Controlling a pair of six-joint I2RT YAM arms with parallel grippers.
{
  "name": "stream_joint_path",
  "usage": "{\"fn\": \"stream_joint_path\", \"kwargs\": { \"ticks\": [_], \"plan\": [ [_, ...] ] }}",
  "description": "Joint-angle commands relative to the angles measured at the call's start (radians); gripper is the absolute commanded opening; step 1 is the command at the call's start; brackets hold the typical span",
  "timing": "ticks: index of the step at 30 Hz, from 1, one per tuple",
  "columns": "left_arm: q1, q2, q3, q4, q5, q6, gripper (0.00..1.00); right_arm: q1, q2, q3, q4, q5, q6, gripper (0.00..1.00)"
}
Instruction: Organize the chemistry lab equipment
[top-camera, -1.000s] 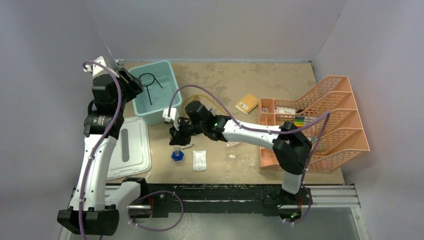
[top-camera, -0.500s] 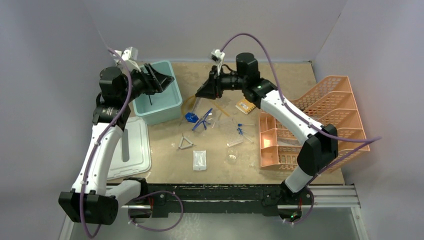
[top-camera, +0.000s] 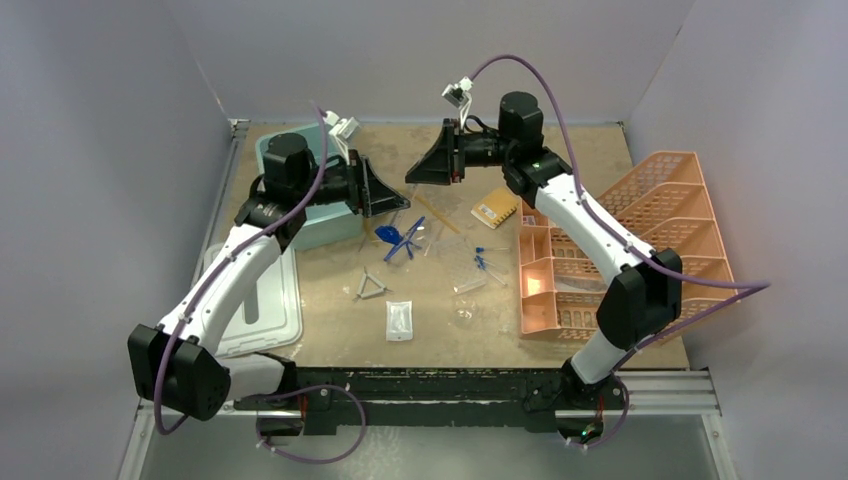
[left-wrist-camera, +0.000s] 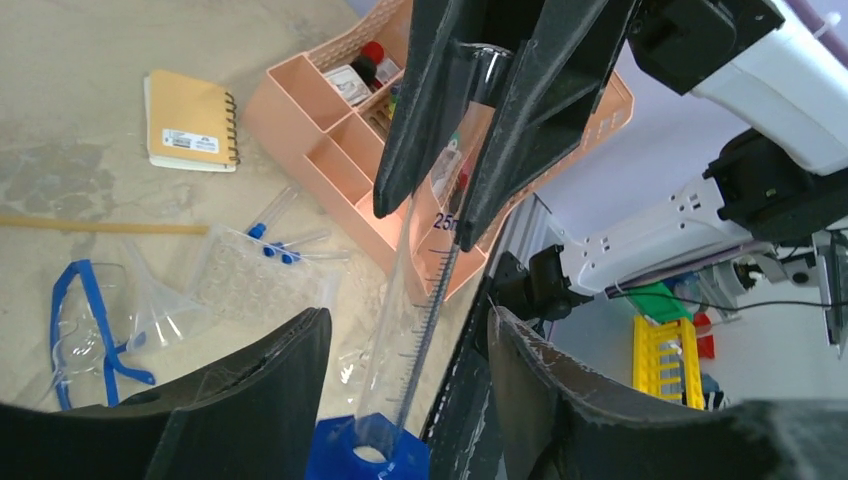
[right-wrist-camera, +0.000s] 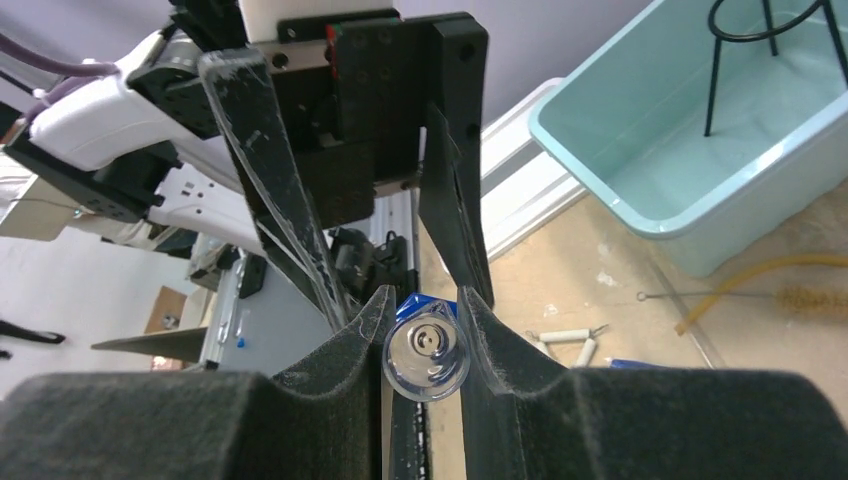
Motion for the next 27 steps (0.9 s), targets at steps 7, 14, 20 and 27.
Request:
{"fn": "stream_joint_path", "kwargs": {
  "ticks": [7, 14, 20, 27],
  "plan": [
    [-0.037, 0.084, 0.067, 0.003, 0.070, 0.115, 0.31, -0.002, 0.003, 0.017, 0.092, -0.096, 0.081, 0.12],
    [-0.035, 0.084, 0.093, -0.014, 0.126, 0.140, 0.00, -0.009, -0.008, 0.033, 0.087, -0.053, 0.076, 0.39],
    [-0.017, 0.070, 0.122, -0.077, -0.057, 0.172, 0.00, -0.042, -0.071, 0.031, 0.049, 0.206, 0.068, 0.67],
    [0.126, 0.070, 0.115, -0.051, -0.449, -0.019, 0.00, -0.095, -0.163, -0.007, -0.035, 0.529, 0.083, 0.71]
  ]
}}
